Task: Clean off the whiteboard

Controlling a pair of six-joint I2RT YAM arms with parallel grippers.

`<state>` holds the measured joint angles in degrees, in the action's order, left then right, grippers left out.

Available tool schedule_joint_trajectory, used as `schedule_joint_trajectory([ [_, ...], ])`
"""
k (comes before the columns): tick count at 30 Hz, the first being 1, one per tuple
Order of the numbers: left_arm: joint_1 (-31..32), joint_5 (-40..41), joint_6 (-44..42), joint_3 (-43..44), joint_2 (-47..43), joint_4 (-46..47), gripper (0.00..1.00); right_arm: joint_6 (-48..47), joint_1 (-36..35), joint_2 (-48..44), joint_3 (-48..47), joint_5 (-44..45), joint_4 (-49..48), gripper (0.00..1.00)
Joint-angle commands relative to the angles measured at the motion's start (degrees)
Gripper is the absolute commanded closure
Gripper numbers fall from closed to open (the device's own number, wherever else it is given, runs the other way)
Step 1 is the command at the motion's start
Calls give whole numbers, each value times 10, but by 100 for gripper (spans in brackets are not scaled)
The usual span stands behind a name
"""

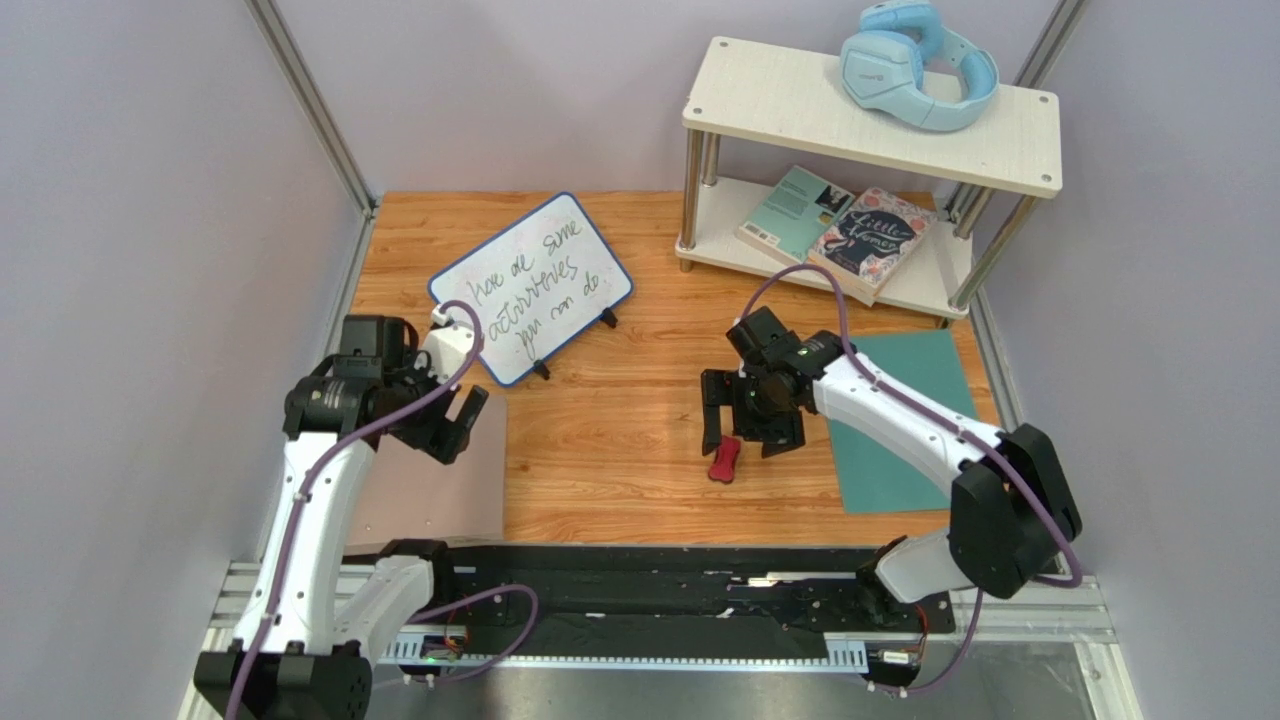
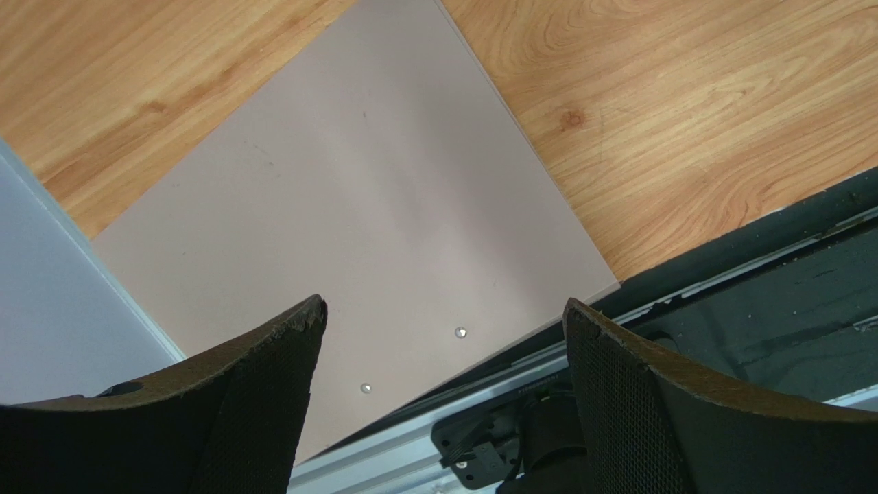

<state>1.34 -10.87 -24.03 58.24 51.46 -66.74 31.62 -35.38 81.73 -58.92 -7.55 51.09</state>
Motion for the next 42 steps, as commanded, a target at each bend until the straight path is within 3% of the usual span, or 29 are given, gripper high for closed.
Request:
schedule_joint_trajectory([
  [1,-3,14,-20,-12,26,40,11,11,-6,37,-9,32,9,12],
  [3,-3,29,-20,-15,30,58,11,14,-7,56,-13,31,-3,19],
  [9,-3,60,-26,-29,35,85,11,18,-7,113,-36,12,-26,21],
  [11,-3,65,-30,-35,32,88,11,21,-7,124,-38,7,-32,33],
  [15,-3,74,-36,-42,29,89,11,22,-7,150,-45,7,-44,39],
  [17,-3,76,-38,-44,26,89,11,23,-6,159,-45,7,-49,56],
  [31,-3,90,-38,-46,31,98,11,20,-6,194,-53,25,-38,59],
  [32,-3,90,-38,-46,31,98,15,18,-6,197,-54,25,-39,73],
  [34,-3,85,-43,-44,34,97,25,18,-6,197,-55,32,-39,90],
  [35,-3,85,-43,-43,38,98,34,18,-6,197,-56,34,-37,93],
  [36,-3,93,-41,-41,40,100,35,17,-5,195,-57,38,-36,94],
  [42,-3,107,-21,-16,49,137,29,5,-6,176,-67,47,-37,100],
])
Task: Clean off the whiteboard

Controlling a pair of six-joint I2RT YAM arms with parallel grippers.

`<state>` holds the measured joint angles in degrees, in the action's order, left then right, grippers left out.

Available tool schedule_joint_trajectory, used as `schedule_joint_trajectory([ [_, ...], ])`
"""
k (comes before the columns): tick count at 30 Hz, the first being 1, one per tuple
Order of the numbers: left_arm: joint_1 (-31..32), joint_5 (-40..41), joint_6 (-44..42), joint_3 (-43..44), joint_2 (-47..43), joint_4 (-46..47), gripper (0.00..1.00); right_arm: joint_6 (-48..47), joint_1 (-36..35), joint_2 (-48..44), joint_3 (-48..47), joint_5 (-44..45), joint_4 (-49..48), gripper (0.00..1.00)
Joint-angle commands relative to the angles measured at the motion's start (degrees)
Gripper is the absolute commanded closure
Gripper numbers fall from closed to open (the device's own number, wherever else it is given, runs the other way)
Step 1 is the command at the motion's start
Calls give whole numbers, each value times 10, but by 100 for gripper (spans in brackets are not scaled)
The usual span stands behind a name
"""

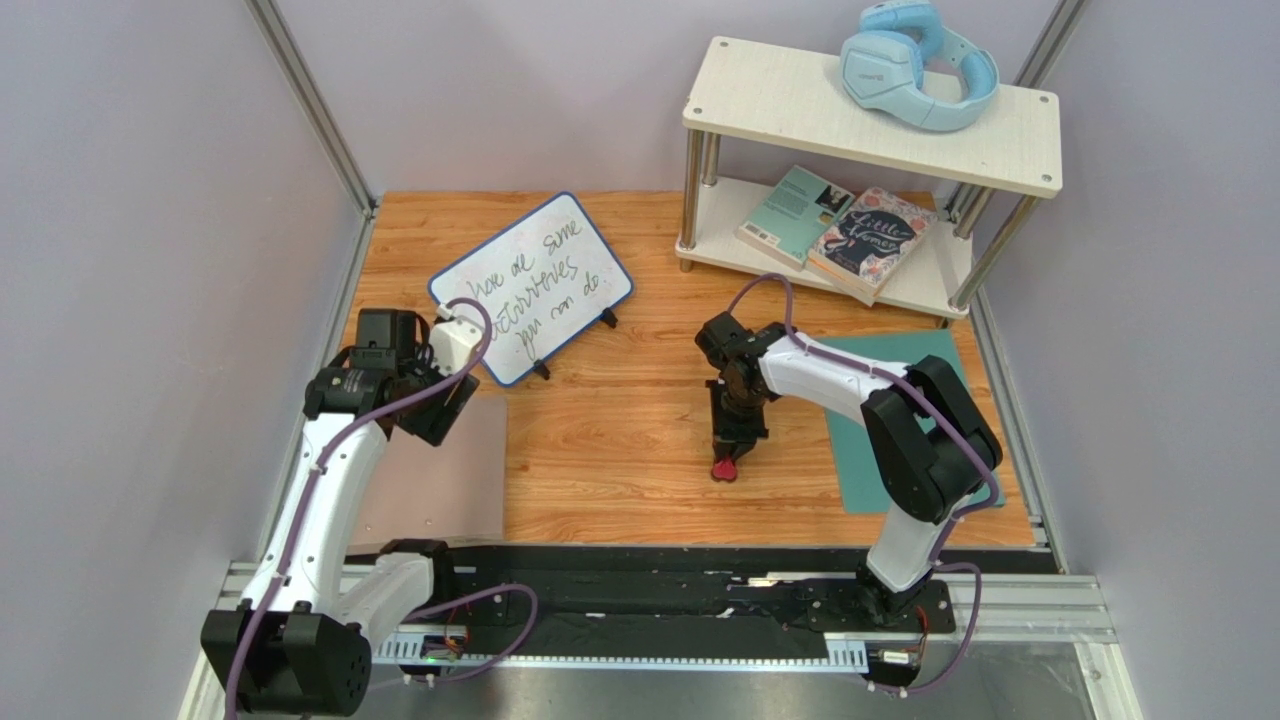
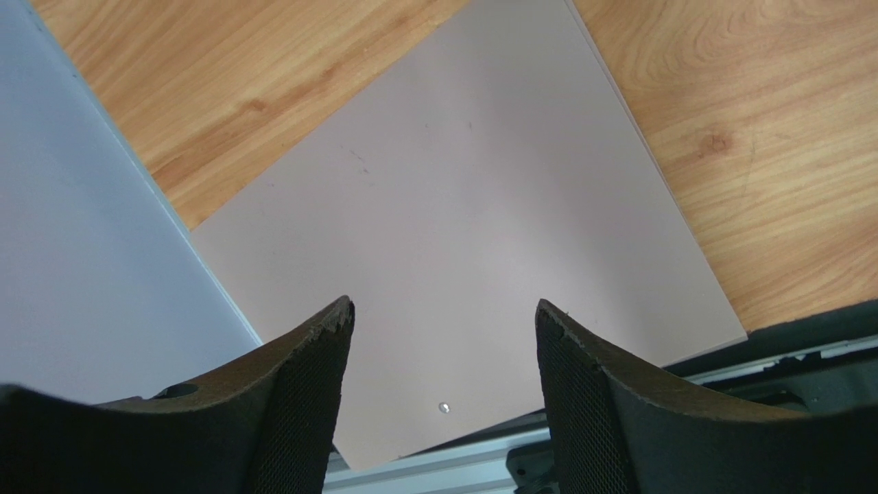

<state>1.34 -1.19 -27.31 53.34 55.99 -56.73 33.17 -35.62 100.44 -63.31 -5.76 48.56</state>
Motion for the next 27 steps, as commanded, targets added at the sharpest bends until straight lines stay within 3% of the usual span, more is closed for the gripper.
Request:
schedule_joint_trajectory([
  [1,-3,9,23,40,11,47,28,-12,-3,-16,-26,27,-15,100],
  [7,-28,-78,29,86,54,95,26,-40,-4,-33,-84,21,-28,100],
  [11,-60,-127,65,91,93,161,21,-44,-4,-60,-111,22,-98,100],
  [14,-106,-215,106,112,145,199,21,-44,-3,-61,-145,15,-145,100],
  [20,-193,-347,190,118,237,334,21,-35,-2,3,-232,-15,-203,100],
  [27,-207,-474,200,174,365,397,22,-45,-2,131,-406,-23,-196,100],
])
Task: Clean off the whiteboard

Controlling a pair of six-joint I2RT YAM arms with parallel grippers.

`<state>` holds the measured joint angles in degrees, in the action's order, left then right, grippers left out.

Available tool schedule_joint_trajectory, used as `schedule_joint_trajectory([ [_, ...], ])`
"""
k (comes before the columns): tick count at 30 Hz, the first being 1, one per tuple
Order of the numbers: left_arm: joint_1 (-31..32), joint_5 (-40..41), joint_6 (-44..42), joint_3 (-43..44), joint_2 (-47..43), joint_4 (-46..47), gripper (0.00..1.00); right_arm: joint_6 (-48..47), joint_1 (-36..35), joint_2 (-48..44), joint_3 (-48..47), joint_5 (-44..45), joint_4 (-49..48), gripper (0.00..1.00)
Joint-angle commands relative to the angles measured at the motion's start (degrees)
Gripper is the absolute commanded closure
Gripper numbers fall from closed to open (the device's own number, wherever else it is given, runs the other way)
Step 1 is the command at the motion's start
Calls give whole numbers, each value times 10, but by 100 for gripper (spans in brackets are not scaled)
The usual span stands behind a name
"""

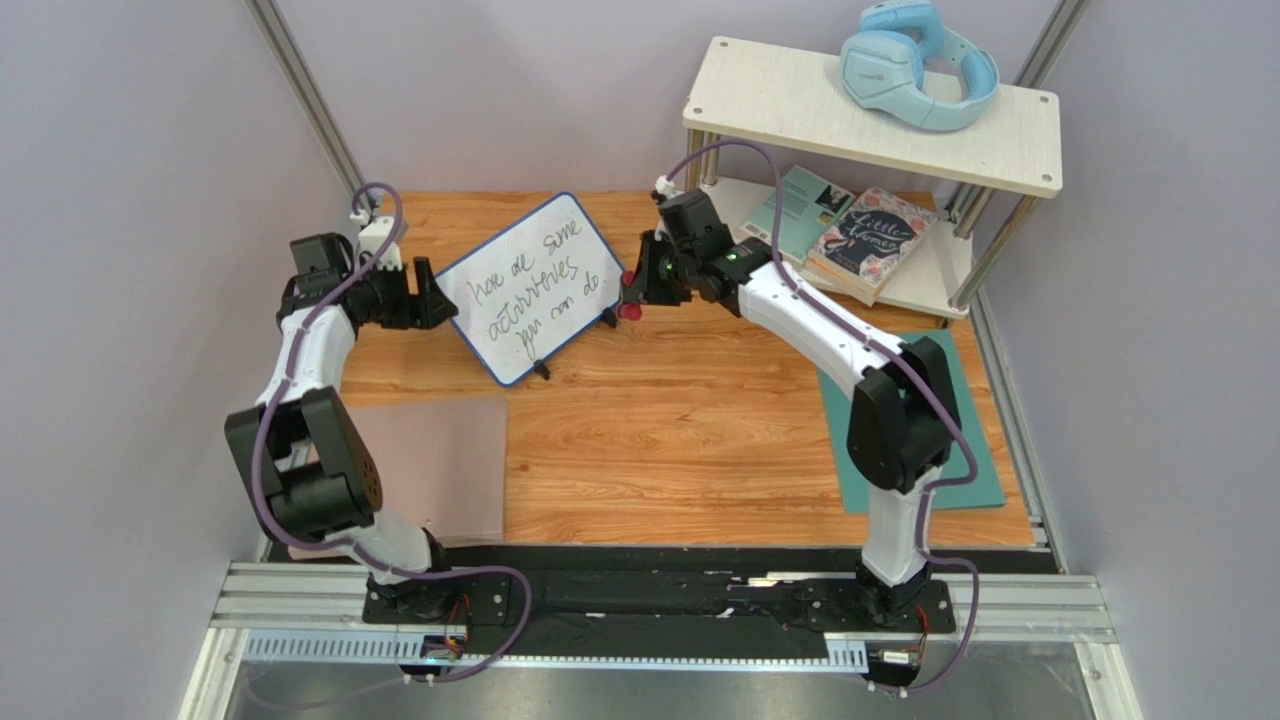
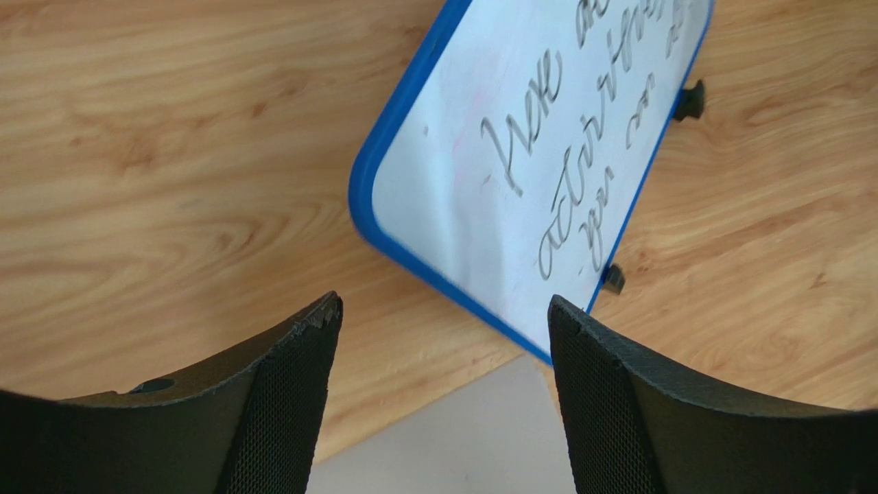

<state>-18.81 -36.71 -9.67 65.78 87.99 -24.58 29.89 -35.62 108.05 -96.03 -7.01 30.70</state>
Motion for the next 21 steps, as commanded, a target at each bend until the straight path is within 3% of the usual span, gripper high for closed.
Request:
schedule_joint_trajectory([
  [1,-5,-133,29,55,57,84,22,-18,-2,75,-90,-29,-28,100],
  [9,-11,-162,54,127,169,105,26,-18,7,171,-172,-77,-115,100],
  [21,-15,-218,7,131,179,90,33,-25,27,249,-253,-100,-190,100],
])
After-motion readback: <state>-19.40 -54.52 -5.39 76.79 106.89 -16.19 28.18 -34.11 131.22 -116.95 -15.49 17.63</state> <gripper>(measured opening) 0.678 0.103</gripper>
